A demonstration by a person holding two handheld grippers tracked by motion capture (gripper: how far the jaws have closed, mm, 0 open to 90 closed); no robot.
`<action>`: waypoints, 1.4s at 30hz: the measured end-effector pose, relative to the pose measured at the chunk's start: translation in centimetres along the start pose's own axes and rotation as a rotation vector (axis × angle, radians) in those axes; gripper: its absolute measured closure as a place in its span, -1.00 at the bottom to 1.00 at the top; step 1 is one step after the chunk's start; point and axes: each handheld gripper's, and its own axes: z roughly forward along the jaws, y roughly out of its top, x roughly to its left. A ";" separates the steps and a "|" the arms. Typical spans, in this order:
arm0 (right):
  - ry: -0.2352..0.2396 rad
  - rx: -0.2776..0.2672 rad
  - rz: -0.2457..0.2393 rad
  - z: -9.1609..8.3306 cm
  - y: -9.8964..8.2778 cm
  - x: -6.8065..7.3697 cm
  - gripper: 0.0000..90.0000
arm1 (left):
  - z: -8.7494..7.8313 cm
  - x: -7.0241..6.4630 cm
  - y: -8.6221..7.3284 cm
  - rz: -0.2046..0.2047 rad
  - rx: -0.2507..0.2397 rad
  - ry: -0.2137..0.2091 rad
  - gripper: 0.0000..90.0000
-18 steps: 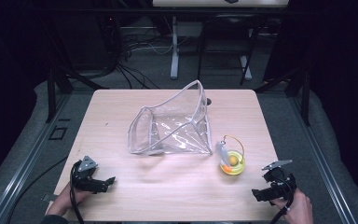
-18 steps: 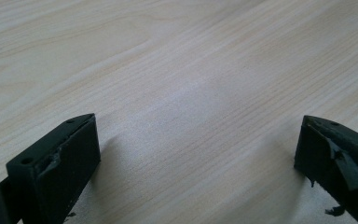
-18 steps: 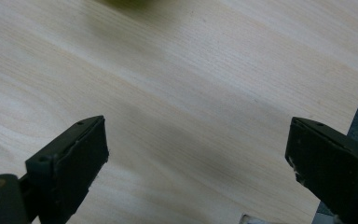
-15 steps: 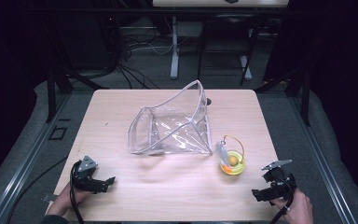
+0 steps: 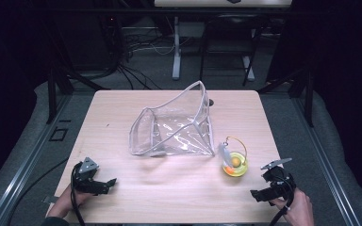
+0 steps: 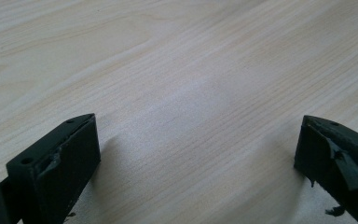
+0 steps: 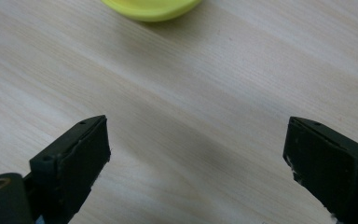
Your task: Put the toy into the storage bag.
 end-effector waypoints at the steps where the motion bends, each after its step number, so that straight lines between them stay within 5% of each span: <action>1: 0.007 0.000 -0.003 -0.2 0.4 0.2 -0.87 | 0.0 0.0 0.0 -0.001 0.000 0.000 -1.00; 9: 0.038 -0.024 -0.009 -1.1 1.6 0.4 -0.91 | 0.0 0.0 0.0 -0.003 0.000 0.004 -1.00; 18: -0.001 -0.016 -0.035 -1.5 2.8 0.7 -1.00 | 0.0 -0.1 0.0 -0.004 -0.001 0.008 -1.00; 42: 0.021 -0.084 -0.088 -2.3 7.0 0.4 -0.92 | 0.0 -0.1 0.0 -0.006 -0.001 0.008 -1.00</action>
